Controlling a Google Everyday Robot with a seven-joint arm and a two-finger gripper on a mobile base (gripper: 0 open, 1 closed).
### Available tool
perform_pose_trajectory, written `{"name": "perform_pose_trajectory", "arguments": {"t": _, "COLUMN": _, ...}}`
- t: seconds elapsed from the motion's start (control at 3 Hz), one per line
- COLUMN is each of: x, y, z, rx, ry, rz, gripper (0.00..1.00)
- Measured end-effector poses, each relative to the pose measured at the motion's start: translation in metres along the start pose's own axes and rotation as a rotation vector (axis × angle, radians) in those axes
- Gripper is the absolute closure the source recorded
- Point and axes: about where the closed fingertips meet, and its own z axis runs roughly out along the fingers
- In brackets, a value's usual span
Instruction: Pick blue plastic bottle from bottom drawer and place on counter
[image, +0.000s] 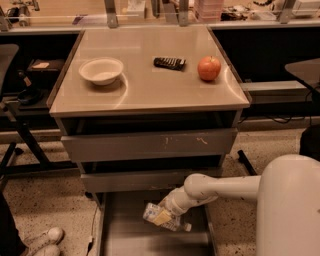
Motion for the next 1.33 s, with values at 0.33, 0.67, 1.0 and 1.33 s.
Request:
{"name": "perform_pose_trajectory", "arguments": {"t": 0.33, "x": -0.008, "y": 0.005, "z": -0.008, "rx": 0.000, "ry": 0.011, "rz": -0.011, "gripper": 1.00}}
{"name": "perform_pose_trajectory", "arguments": {"t": 0.67, "x": -0.032, "y": 0.024, "z": -0.041, "rx": 0.002, "ry": -0.001, "rz": -0.013, "gripper": 1.00}}
{"name": "perform_pose_trajectory", "arguments": {"t": 1.0, "x": -0.065, "y": 0.045, "z": -0.083, "rx": 0.028, "ry": -0.026, "rz": -0.038, "gripper": 1.00}}
{"name": "perform_pose_trajectory", "arguments": {"t": 1.33, "x": -0.105, "y": 0.064, "z": -0.122, "rx": 0.080, "ry": -0.028, "rz": -0.109, "gripper": 1.00}}
